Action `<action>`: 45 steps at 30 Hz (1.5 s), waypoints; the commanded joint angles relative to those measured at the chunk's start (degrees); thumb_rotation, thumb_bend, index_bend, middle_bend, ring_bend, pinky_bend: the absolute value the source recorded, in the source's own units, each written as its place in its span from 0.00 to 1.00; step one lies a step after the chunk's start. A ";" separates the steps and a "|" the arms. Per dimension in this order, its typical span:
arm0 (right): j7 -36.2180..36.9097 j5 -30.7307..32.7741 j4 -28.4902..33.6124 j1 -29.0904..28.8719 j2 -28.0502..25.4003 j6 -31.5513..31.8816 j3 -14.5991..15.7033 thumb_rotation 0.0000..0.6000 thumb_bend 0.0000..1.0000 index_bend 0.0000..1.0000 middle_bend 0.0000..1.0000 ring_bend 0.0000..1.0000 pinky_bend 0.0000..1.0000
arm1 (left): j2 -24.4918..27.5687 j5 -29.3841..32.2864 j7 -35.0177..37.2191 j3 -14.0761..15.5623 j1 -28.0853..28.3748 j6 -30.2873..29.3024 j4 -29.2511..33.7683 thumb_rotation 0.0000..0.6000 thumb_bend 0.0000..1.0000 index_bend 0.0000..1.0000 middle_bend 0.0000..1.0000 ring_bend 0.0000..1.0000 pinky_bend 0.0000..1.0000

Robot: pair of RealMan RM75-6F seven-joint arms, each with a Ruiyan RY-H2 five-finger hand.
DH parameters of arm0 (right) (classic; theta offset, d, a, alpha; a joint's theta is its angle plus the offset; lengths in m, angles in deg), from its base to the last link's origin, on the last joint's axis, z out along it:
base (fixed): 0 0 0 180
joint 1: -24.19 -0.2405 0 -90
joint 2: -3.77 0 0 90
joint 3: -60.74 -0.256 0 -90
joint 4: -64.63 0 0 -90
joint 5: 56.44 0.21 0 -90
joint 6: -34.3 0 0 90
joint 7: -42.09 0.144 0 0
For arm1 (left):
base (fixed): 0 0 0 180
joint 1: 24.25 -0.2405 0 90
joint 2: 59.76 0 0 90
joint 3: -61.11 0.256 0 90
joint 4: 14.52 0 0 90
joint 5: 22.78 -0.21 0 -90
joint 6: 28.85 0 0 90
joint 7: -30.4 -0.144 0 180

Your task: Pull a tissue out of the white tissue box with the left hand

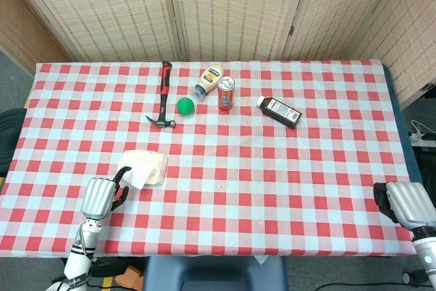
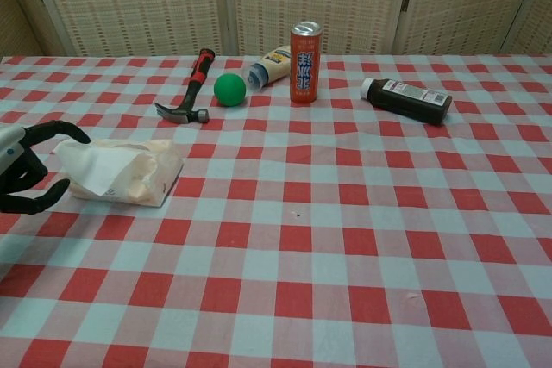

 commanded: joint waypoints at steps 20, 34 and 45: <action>-0.17 0.21 0.20 -0.20 -0.18 -0.55 0.13 1.00 1.00 0.89 0.80 0.61 0.86 | -8.04 2.65 2.45 -1.23 4.12 2.57 -11.47 1.00 0.44 0.35 0.97 0.97 1.00; 0.05 0.06 0.21 -0.32 -0.34 -0.89 0.26 1.00 1.00 0.89 0.80 0.61 0.86 | -8.15 2.45 2.54 -2.46 3.47 -4.29 -13.56 1.00 0.55 0.69 1.00 0.98 1.00; 1.11 -0.45 0.42 -0.18 -0.84 -0.64 0.31 1.00 1.00 0.89 0.80 0.61 0.86 | 15.74 -1.53 -0.61 4.86 -0.09 -2.55 2.00 1.00 0.54 0.72 1.00 0.98 1.00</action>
